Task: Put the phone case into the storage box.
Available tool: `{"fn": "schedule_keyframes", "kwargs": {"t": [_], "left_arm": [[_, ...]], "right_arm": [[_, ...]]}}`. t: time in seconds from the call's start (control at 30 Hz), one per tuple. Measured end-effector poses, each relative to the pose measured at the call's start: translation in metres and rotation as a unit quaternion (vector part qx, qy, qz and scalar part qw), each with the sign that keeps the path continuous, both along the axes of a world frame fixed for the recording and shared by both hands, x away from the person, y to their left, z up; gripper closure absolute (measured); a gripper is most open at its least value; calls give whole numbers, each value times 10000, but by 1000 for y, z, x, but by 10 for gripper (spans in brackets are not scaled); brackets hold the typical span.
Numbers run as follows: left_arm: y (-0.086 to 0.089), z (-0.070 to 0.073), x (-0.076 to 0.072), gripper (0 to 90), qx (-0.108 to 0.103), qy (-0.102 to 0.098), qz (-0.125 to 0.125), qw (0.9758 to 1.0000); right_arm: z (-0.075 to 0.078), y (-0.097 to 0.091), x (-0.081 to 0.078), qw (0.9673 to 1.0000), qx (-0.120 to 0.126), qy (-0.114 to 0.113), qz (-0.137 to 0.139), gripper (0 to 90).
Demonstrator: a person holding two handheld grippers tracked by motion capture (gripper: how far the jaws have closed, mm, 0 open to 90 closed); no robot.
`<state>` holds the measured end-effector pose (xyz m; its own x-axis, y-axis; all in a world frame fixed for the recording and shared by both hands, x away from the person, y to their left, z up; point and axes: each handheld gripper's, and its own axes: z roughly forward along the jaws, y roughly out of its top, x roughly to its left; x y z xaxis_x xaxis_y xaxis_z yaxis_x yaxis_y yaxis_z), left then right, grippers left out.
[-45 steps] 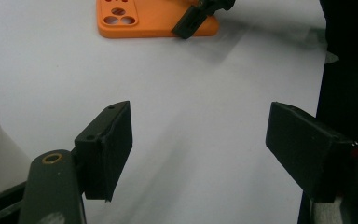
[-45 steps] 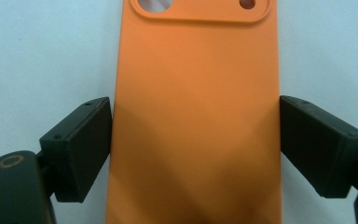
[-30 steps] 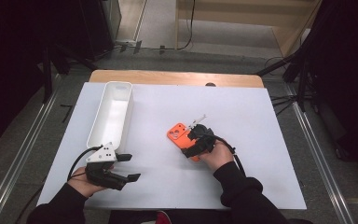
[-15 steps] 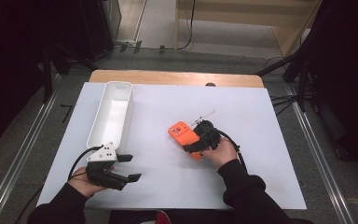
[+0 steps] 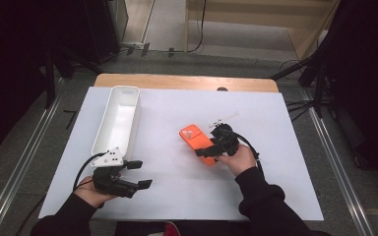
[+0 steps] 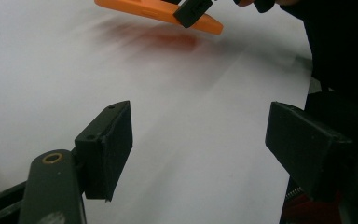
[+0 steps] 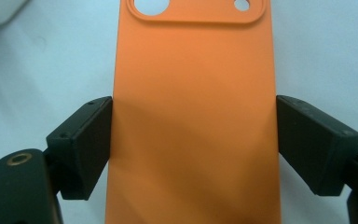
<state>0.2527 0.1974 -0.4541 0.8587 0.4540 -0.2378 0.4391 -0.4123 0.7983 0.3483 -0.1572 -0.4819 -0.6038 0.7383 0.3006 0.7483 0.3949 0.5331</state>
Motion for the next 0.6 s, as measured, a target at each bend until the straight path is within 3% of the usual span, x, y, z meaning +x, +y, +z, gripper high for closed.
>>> {"fn": "schedule_keyframes", "kwargs": {"t": [0.2, 0.33, 0.4, 0.5, 0.6], "left_arm": [[-4, 4, 1, 236, -102, 134, -57, 9998], [-9, 7, 4, 234, -123, 291, -13, 9995], [-11, 8, 7, 169, -103, 393, 5, 9992], [-13, 11, 12, 167, -205, 511, 142, 9984], [-15, 12, 16, 168, -221, 513, 155, 9983]], "right_arm": [[9, -7, -5, 9991, 425, 67, -27, 146], [15, -9, -9, 9987, 512, 3, 35, 146], [17, -10, -10, 9982, 594, -24, 62, 146], [18, -11, -10, 9979, 638, -7, 101, 146], [17, -12, -9, 9977, 668, 3, 128, 146]]}}
